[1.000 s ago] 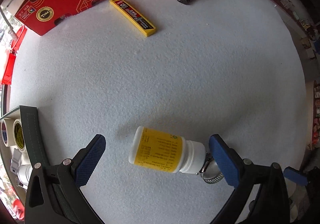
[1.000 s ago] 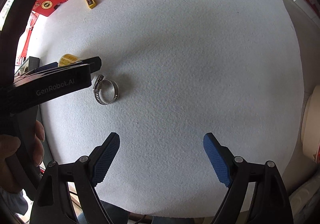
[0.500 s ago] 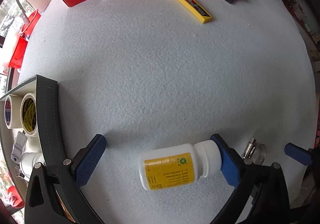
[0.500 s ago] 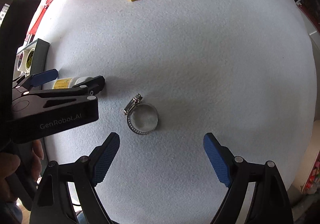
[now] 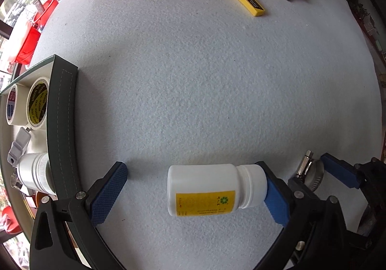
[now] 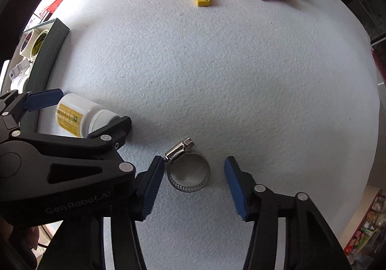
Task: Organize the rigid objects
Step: 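Grasp the white pill bottle with the left gripper while the right grasps the hose clamp, then lift and carry the bottle and hose clamp over the tray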
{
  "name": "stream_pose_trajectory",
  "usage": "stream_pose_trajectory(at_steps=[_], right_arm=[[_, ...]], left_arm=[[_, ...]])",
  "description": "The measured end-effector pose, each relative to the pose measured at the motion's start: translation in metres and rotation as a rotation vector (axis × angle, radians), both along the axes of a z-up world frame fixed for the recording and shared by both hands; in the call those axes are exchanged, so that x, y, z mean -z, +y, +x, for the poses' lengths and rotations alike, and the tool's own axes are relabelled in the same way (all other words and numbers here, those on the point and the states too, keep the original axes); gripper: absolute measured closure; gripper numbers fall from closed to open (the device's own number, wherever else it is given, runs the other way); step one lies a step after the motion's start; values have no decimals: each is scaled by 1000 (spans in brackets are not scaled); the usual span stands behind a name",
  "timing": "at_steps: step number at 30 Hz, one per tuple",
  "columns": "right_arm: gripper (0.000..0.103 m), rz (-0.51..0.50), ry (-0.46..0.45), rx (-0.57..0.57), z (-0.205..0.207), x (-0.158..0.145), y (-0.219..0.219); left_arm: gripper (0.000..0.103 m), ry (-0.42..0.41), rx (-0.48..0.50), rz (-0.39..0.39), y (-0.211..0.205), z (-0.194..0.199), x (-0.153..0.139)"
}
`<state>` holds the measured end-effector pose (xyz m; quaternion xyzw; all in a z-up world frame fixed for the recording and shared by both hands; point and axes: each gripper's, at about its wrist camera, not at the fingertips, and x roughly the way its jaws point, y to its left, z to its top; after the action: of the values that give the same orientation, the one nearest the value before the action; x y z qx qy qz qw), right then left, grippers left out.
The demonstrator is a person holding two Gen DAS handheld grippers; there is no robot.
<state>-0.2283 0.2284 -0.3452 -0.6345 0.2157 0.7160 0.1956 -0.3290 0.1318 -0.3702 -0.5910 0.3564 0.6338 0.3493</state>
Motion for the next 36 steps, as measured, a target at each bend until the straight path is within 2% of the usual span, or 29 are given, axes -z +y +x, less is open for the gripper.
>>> stream_pose_trajectory(at_steps=[3, 5, 6, 14, 23, 25, 28, 34, 35, 36], right_arm=[[64, 5, -27, -1, -7, -2, -3], [64, -13, -30, 34, -1, -1, -2], [64, -22, -30, 53, 2, 0, 0], [64, -58, -43, 161, 46, -11, 15], [64, -71, -52, 207, 90, -32, -1], [64, -75, -54, 210, 89, -35, -2], [64, -76, -52, 215, 85, -43, -36], [64, -60, -41, 190, 69, -59, -51], [64, -54, -39, 181, 66, -63, -54], [64, -47, -34, 169, 71, -74, -46]], left_arm=[[13, 3, 38, 5, 17, 19, -7], [33, 6, 67, 13, 26, 28, -17], [36, 8, 80, 14, 26, 31, -19], [36, -77, 92, 11, 7, 45, -30], [36, -133, 160, 47, -29, 68, -70], [36, -145, 164, 55, -37, 68, -75], [36, -159, 171, 66, -44, 63, -79], [36, -169, 160, 111, -67, 41, -98], [36, -166, 157, 119, -76, 42, -109], [36, -163, 148, 128, -82, 39, -113]])
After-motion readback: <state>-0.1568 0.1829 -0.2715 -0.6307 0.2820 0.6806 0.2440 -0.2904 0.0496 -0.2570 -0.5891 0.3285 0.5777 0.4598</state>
